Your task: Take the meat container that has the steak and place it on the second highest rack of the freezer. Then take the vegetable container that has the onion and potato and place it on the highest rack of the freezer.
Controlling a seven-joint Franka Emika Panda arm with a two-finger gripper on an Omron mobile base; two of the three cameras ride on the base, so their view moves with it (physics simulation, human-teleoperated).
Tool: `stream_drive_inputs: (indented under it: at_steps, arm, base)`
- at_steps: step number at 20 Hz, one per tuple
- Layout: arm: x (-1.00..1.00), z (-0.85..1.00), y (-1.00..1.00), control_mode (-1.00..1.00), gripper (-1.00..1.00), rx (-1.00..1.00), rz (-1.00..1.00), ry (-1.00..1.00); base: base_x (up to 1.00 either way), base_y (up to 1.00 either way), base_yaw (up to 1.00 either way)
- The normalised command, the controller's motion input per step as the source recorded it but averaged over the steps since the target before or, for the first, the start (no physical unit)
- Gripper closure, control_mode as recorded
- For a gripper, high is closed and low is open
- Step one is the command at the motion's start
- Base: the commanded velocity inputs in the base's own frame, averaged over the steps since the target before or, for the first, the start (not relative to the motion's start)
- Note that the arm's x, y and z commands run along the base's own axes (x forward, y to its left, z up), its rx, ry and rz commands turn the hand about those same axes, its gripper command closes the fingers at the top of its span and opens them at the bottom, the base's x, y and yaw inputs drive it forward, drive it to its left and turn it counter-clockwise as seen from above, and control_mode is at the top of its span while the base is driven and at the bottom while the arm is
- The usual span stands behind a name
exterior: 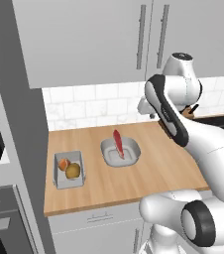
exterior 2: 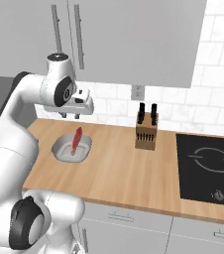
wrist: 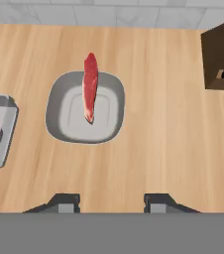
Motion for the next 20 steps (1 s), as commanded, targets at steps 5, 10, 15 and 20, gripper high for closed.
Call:
stream_drive_inputs:
  at_steps: [5,10,15,20]
  arm:
    - [-0.25,-0.24,0.04,-1.00,-1.00,-0.04,0.00,0.11]
    - [-0.36,-0.80,0.31,-1.00,-1.00,0.15,-0.09,0.34]
    - [0.12,-1.00,0.51,-1.00,-1.00,0.14,-0.35,0.19]
    - [0.35,-0.67,-0.05,-1.00,-1.00,0.15,-0.30,0.05]
  base:
    - [0.00,0.00,0.00]
    - [0.00,0.00,0.00]
    - [0.00,0.00,0.00]
    - [0.00,0.00,0.00]
